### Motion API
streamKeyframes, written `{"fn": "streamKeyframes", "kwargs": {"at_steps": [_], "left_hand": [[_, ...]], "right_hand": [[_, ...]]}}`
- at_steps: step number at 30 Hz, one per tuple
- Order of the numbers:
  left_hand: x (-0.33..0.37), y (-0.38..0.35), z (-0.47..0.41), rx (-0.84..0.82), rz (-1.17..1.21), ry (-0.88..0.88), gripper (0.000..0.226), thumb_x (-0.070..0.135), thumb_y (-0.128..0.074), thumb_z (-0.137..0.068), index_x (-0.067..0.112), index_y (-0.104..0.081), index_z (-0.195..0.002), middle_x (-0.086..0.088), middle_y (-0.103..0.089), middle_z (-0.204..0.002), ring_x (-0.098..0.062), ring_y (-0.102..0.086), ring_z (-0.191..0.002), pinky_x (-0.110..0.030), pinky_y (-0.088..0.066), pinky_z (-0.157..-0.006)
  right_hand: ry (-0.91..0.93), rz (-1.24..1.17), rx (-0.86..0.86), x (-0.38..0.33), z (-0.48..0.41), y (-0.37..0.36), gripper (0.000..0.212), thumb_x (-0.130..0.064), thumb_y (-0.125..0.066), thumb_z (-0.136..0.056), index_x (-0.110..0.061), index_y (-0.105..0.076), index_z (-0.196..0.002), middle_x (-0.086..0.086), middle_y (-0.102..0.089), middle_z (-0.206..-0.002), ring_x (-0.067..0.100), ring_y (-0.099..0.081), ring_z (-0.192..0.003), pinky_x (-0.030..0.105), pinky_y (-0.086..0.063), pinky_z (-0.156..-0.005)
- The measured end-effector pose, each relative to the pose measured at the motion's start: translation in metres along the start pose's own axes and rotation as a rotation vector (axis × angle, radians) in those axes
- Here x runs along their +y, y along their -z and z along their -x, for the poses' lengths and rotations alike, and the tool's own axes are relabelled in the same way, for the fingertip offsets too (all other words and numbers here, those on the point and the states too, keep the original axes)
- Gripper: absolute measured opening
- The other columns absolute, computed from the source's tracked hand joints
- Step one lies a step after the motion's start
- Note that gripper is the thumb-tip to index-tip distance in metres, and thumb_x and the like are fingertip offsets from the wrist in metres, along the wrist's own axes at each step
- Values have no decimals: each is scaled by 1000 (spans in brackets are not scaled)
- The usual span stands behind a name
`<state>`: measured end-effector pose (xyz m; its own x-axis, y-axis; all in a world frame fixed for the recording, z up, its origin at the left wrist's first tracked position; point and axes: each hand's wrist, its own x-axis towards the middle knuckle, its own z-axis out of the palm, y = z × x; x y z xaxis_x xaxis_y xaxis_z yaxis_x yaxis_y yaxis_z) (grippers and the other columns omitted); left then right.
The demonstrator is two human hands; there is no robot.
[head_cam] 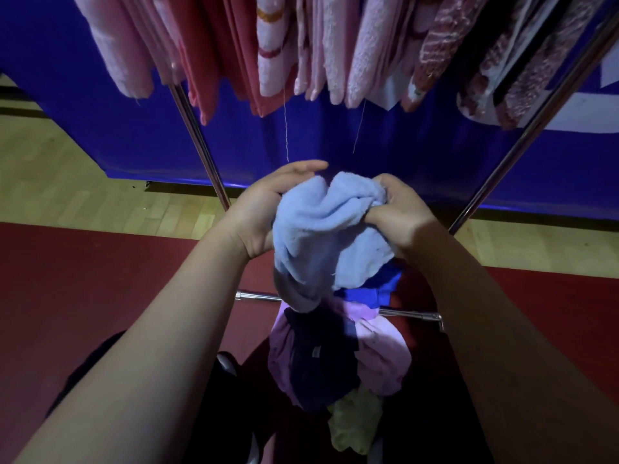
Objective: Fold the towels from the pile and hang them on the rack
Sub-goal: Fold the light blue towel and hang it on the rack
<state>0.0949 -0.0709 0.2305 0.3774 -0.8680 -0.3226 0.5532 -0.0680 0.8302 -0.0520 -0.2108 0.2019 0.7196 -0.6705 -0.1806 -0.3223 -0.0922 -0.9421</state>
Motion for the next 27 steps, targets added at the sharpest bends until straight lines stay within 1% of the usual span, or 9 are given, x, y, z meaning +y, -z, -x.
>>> {"fn": "streamKeyframes", "kwargs": {"at_steps": [5,7,9,12,15,17,20,23,27], "left_hand": [[-9,-3,-1,-167,-147,164,45,5,-54,-91,-5,-48,-135,-29,-50,-135,-32,-51,-120,-43,-38,-111],[-13,-3,-2,-263,-148,177,51,10,-54,-93,-3,-43,-140,-29,-42,-143,-36,-44,-128,-49,-27,-117],[-13,-2,-5,-233,-123,176,56,20,-60,-92,4,-43,-143,-24,-45,-144,-33,-46,-130,-50,-30,-116],[-11,0,-3,-210,-191,148,44,22,-58,-95,7,-54,-135,-15,-63,-123,-20,-63,-108,-33,-51,-94],[-13,-2,0,-244,-288,189,26,19,-53,-97,6,-67,-115,-10,-72,-103,-17,-70,-90,-25,-57,-74],[-14,-4,1,-230,-306,198,23,18,-57,-94,4,-68,-108,-11,-73,-98,-20,-71,-85,-26,-57,-70],[-13,-4,2,-214,-315,198,32,11,-61,-91,-5,-62,-118,-17,-70,-105,-24,-69,-91,-28,-58,-75],[-13,-3,0,-213,-279,131,24,0,-61,-87,-2,-62,-111,-14,-69,-99,-22,-69,-87,-28,-57,-74],[-9,-3,-4,-93,-205,-53,24,-8,-56,-85,16,-59,-84,-4,-63,-75,-16,-62,-67,-23,-50,-58]], "right_hand": [[103,-117,-18,-14,7,3,29,4,-53,-72,-24,-55,-78,6,-57,-75,17,-52,-74,33,-42,-69],[151,-154,-59,-18,7,5,43,13,-47,-74,-29,-57,-75,4,-57,-74,17,-52,-74,33,-41,-69],[179,-141,-91,-22,8,7,46,18,-43,-76,-25,-58,-81,1,-59,-73,15,-54,-71,30,-43,-67],[191,-52,-124,-22,9,6,42,16,-51,-77,-20,-59,-99,-5,-66,-80,11,-62,-75,28,-51,-70],[193,49,-176,-19,10,1,53,9,-63,-76,-22,-56,-119,-6,-62,-82,8,-61,-76,24,-51,-73],[179,109,-174,-17,9,-1,66,5,-67,-76,-28,-48,-130,-2,-60,-97,11,-62,-85,23,-50,-79],[105,177,-180,-11,10,-4,77,-6,-70,-76,-34,-37,-140,0,-53,-115,17,-62,-99,26,-51,-86],[23,204,-251,-9,12,-7,72,-12,-69,-77,-28,-38,-140,1,-61,-111,15,-64,-98,31,-53,-88],[17,269,-294,-15,13,-6,44,-7,-72,-71,-20,-59,-111,1,-69,-100,17,-67,-92,37,-54,-79]]}}
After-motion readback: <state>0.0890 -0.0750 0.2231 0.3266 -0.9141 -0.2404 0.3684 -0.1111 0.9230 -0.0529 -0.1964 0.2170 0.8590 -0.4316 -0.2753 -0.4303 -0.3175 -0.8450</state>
